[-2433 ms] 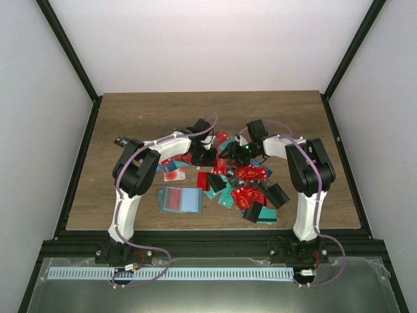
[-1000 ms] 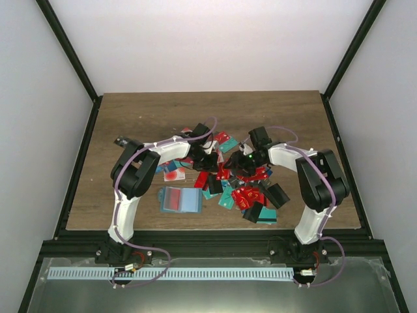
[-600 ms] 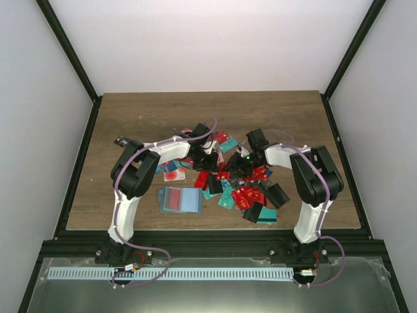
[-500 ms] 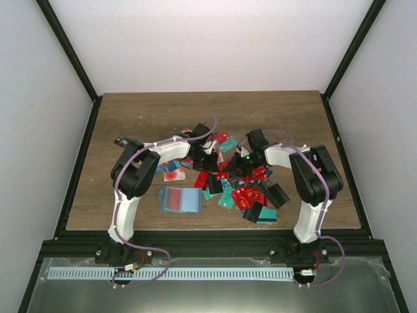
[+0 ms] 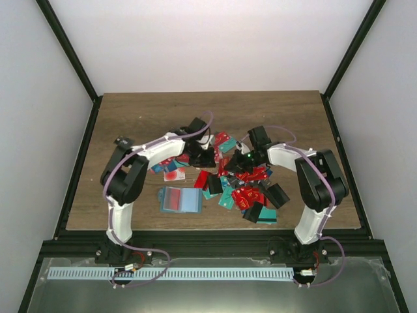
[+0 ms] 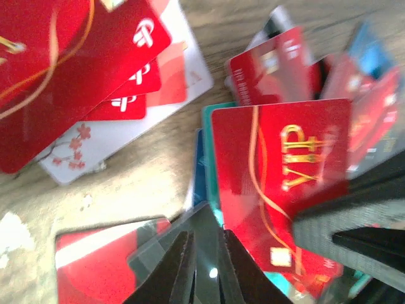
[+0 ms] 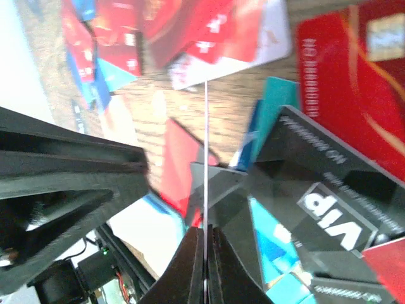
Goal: Put the credit cards into the card holder
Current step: Pick up the credit card from the center of the board, then insert the credit card into the card holder.
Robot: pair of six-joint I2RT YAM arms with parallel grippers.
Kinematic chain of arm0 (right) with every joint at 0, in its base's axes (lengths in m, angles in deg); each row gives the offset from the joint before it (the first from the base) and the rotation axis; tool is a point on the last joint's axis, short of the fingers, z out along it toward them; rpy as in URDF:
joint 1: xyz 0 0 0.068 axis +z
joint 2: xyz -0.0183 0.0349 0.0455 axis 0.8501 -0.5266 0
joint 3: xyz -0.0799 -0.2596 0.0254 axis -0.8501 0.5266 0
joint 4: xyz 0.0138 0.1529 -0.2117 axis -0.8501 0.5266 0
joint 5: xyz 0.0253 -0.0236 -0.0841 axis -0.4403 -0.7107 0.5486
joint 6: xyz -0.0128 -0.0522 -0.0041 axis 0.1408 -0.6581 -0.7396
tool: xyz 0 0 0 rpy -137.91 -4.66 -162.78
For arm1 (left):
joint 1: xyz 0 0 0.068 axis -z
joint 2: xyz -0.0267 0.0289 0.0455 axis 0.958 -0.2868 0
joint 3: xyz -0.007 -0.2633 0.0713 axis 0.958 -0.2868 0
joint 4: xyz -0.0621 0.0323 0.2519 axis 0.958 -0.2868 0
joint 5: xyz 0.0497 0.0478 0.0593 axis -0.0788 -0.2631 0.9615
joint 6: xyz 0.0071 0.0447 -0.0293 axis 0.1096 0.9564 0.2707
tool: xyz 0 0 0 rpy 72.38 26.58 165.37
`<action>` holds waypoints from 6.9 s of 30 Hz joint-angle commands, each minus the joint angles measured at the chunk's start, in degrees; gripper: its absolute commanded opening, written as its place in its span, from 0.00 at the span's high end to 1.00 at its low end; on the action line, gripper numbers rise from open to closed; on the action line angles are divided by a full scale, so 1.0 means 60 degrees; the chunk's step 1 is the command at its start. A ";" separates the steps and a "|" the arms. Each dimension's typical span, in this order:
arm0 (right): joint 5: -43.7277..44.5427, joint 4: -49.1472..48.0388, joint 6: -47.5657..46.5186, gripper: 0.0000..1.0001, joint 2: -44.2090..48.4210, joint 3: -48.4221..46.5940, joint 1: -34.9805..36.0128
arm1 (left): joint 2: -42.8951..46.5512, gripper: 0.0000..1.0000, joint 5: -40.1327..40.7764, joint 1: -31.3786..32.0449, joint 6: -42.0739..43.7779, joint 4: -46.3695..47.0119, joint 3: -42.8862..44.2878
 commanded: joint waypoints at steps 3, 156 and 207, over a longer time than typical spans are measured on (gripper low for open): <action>-0.0722 0.0074 -0.0510 0.99 0.1417 -0.0439 0.0061 | 0.2110 0.81 0.0563 -0.0249 0.0075 -0.0735 0.0037; 0.0764 -0.2334 0.1436 0.64 0.0613 0.2260 0.3697 | 0.7113 0.96 -0.0422 -0.1150 -0.1923 0.1396 -0.7988; 0.0689 -0.1987 0.0972 0.65 -0.0253 0.1787 0.3683 | 0.7126 0.96 -0.1472 -0.2250 -0.1025 0.2196 -0.8434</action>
